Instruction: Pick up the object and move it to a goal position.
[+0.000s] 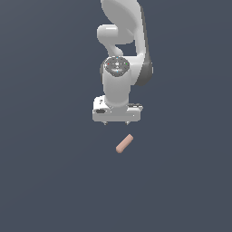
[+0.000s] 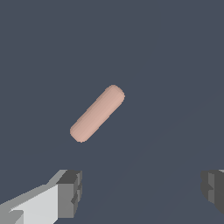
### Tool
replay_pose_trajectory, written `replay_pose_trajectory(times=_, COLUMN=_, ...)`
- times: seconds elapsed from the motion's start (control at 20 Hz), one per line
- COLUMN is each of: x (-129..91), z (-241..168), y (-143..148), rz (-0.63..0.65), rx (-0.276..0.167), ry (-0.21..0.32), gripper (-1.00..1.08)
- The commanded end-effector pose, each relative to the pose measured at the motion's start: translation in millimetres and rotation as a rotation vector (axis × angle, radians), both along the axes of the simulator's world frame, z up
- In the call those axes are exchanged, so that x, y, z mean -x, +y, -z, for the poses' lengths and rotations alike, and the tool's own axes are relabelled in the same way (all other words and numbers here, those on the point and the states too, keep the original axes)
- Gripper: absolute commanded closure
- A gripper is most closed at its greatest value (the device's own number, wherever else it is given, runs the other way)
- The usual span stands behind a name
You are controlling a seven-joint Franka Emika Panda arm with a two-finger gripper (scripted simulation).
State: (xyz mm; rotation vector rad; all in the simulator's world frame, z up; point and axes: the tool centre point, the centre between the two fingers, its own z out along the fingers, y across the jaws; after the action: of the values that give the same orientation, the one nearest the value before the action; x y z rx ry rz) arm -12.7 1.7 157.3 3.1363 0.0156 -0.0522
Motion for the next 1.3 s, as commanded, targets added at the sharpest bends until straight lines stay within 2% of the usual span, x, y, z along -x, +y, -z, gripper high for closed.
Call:
replay_pose_trajectory(times=0.0, x=0, z=0, y=0, rz=0.0, rx=0.0, ry=0.0, gripper=-0.92)
replay_pose_trajectory(times=0.55, x=0, z=0, y=0, rz=-0.001, rx=0.0, ry=0.0, gripper=-0.92)
replay_pose_trajectory(times=0.95, x=-3, z=-4, y=17, rz=-0.037, rx=0.02, ry=-0.016, gripper=-0.92)
replay_pose_trajectory(times=1.25, x=-3, z=-4, y=18, rz=-0.032, rx=0.02, ry=-0.017, gripper=-0.92)
